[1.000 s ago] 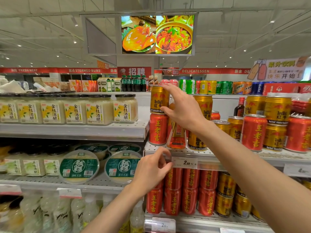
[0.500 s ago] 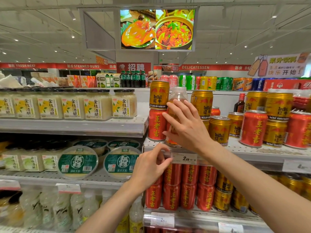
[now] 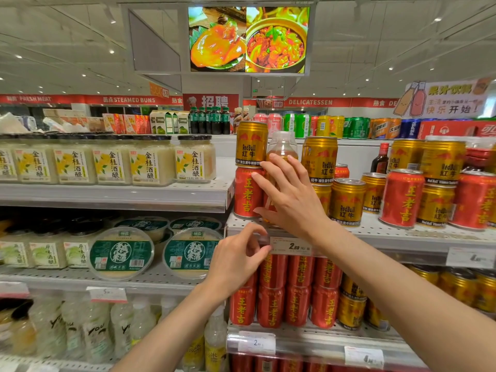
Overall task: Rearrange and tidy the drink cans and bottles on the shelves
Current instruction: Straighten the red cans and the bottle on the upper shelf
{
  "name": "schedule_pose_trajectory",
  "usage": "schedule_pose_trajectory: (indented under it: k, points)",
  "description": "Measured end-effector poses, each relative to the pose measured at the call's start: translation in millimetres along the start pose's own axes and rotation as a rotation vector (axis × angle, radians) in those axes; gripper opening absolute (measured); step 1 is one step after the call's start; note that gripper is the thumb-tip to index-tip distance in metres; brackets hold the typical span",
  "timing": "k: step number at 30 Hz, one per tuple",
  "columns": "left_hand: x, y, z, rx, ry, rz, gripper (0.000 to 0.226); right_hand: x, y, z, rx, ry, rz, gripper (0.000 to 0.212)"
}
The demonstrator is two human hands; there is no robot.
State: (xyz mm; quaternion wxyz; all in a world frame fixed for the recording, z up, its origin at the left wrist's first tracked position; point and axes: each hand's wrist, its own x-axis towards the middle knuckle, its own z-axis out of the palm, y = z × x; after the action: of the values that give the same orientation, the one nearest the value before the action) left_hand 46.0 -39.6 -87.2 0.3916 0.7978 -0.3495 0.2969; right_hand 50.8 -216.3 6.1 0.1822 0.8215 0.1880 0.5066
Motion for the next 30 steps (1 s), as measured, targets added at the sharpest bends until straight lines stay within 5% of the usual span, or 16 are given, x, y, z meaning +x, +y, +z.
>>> schedule_pose_trajectory:
  k: [9,15,24,30]
  points:
    - [0,2,-1,0.019,-0.002,0.022,0.031,-9,14,-18,0.041,0.015,-0.025,0.067]
    - [2,5,-1,0.052,0.008,0.045,0.026,-37,19,-38,0.099,0.118,0.175,0.063]
    - [3,5,-2,0.062,0.003,0.03,0.026,-42,-15,-33,0.185,-0.285,0.561,0.09]
    - [3,6,-3,0.065,0.005,0.031,0.027,-40,-14,-29,0.213,-0.278,0.575,0.094]
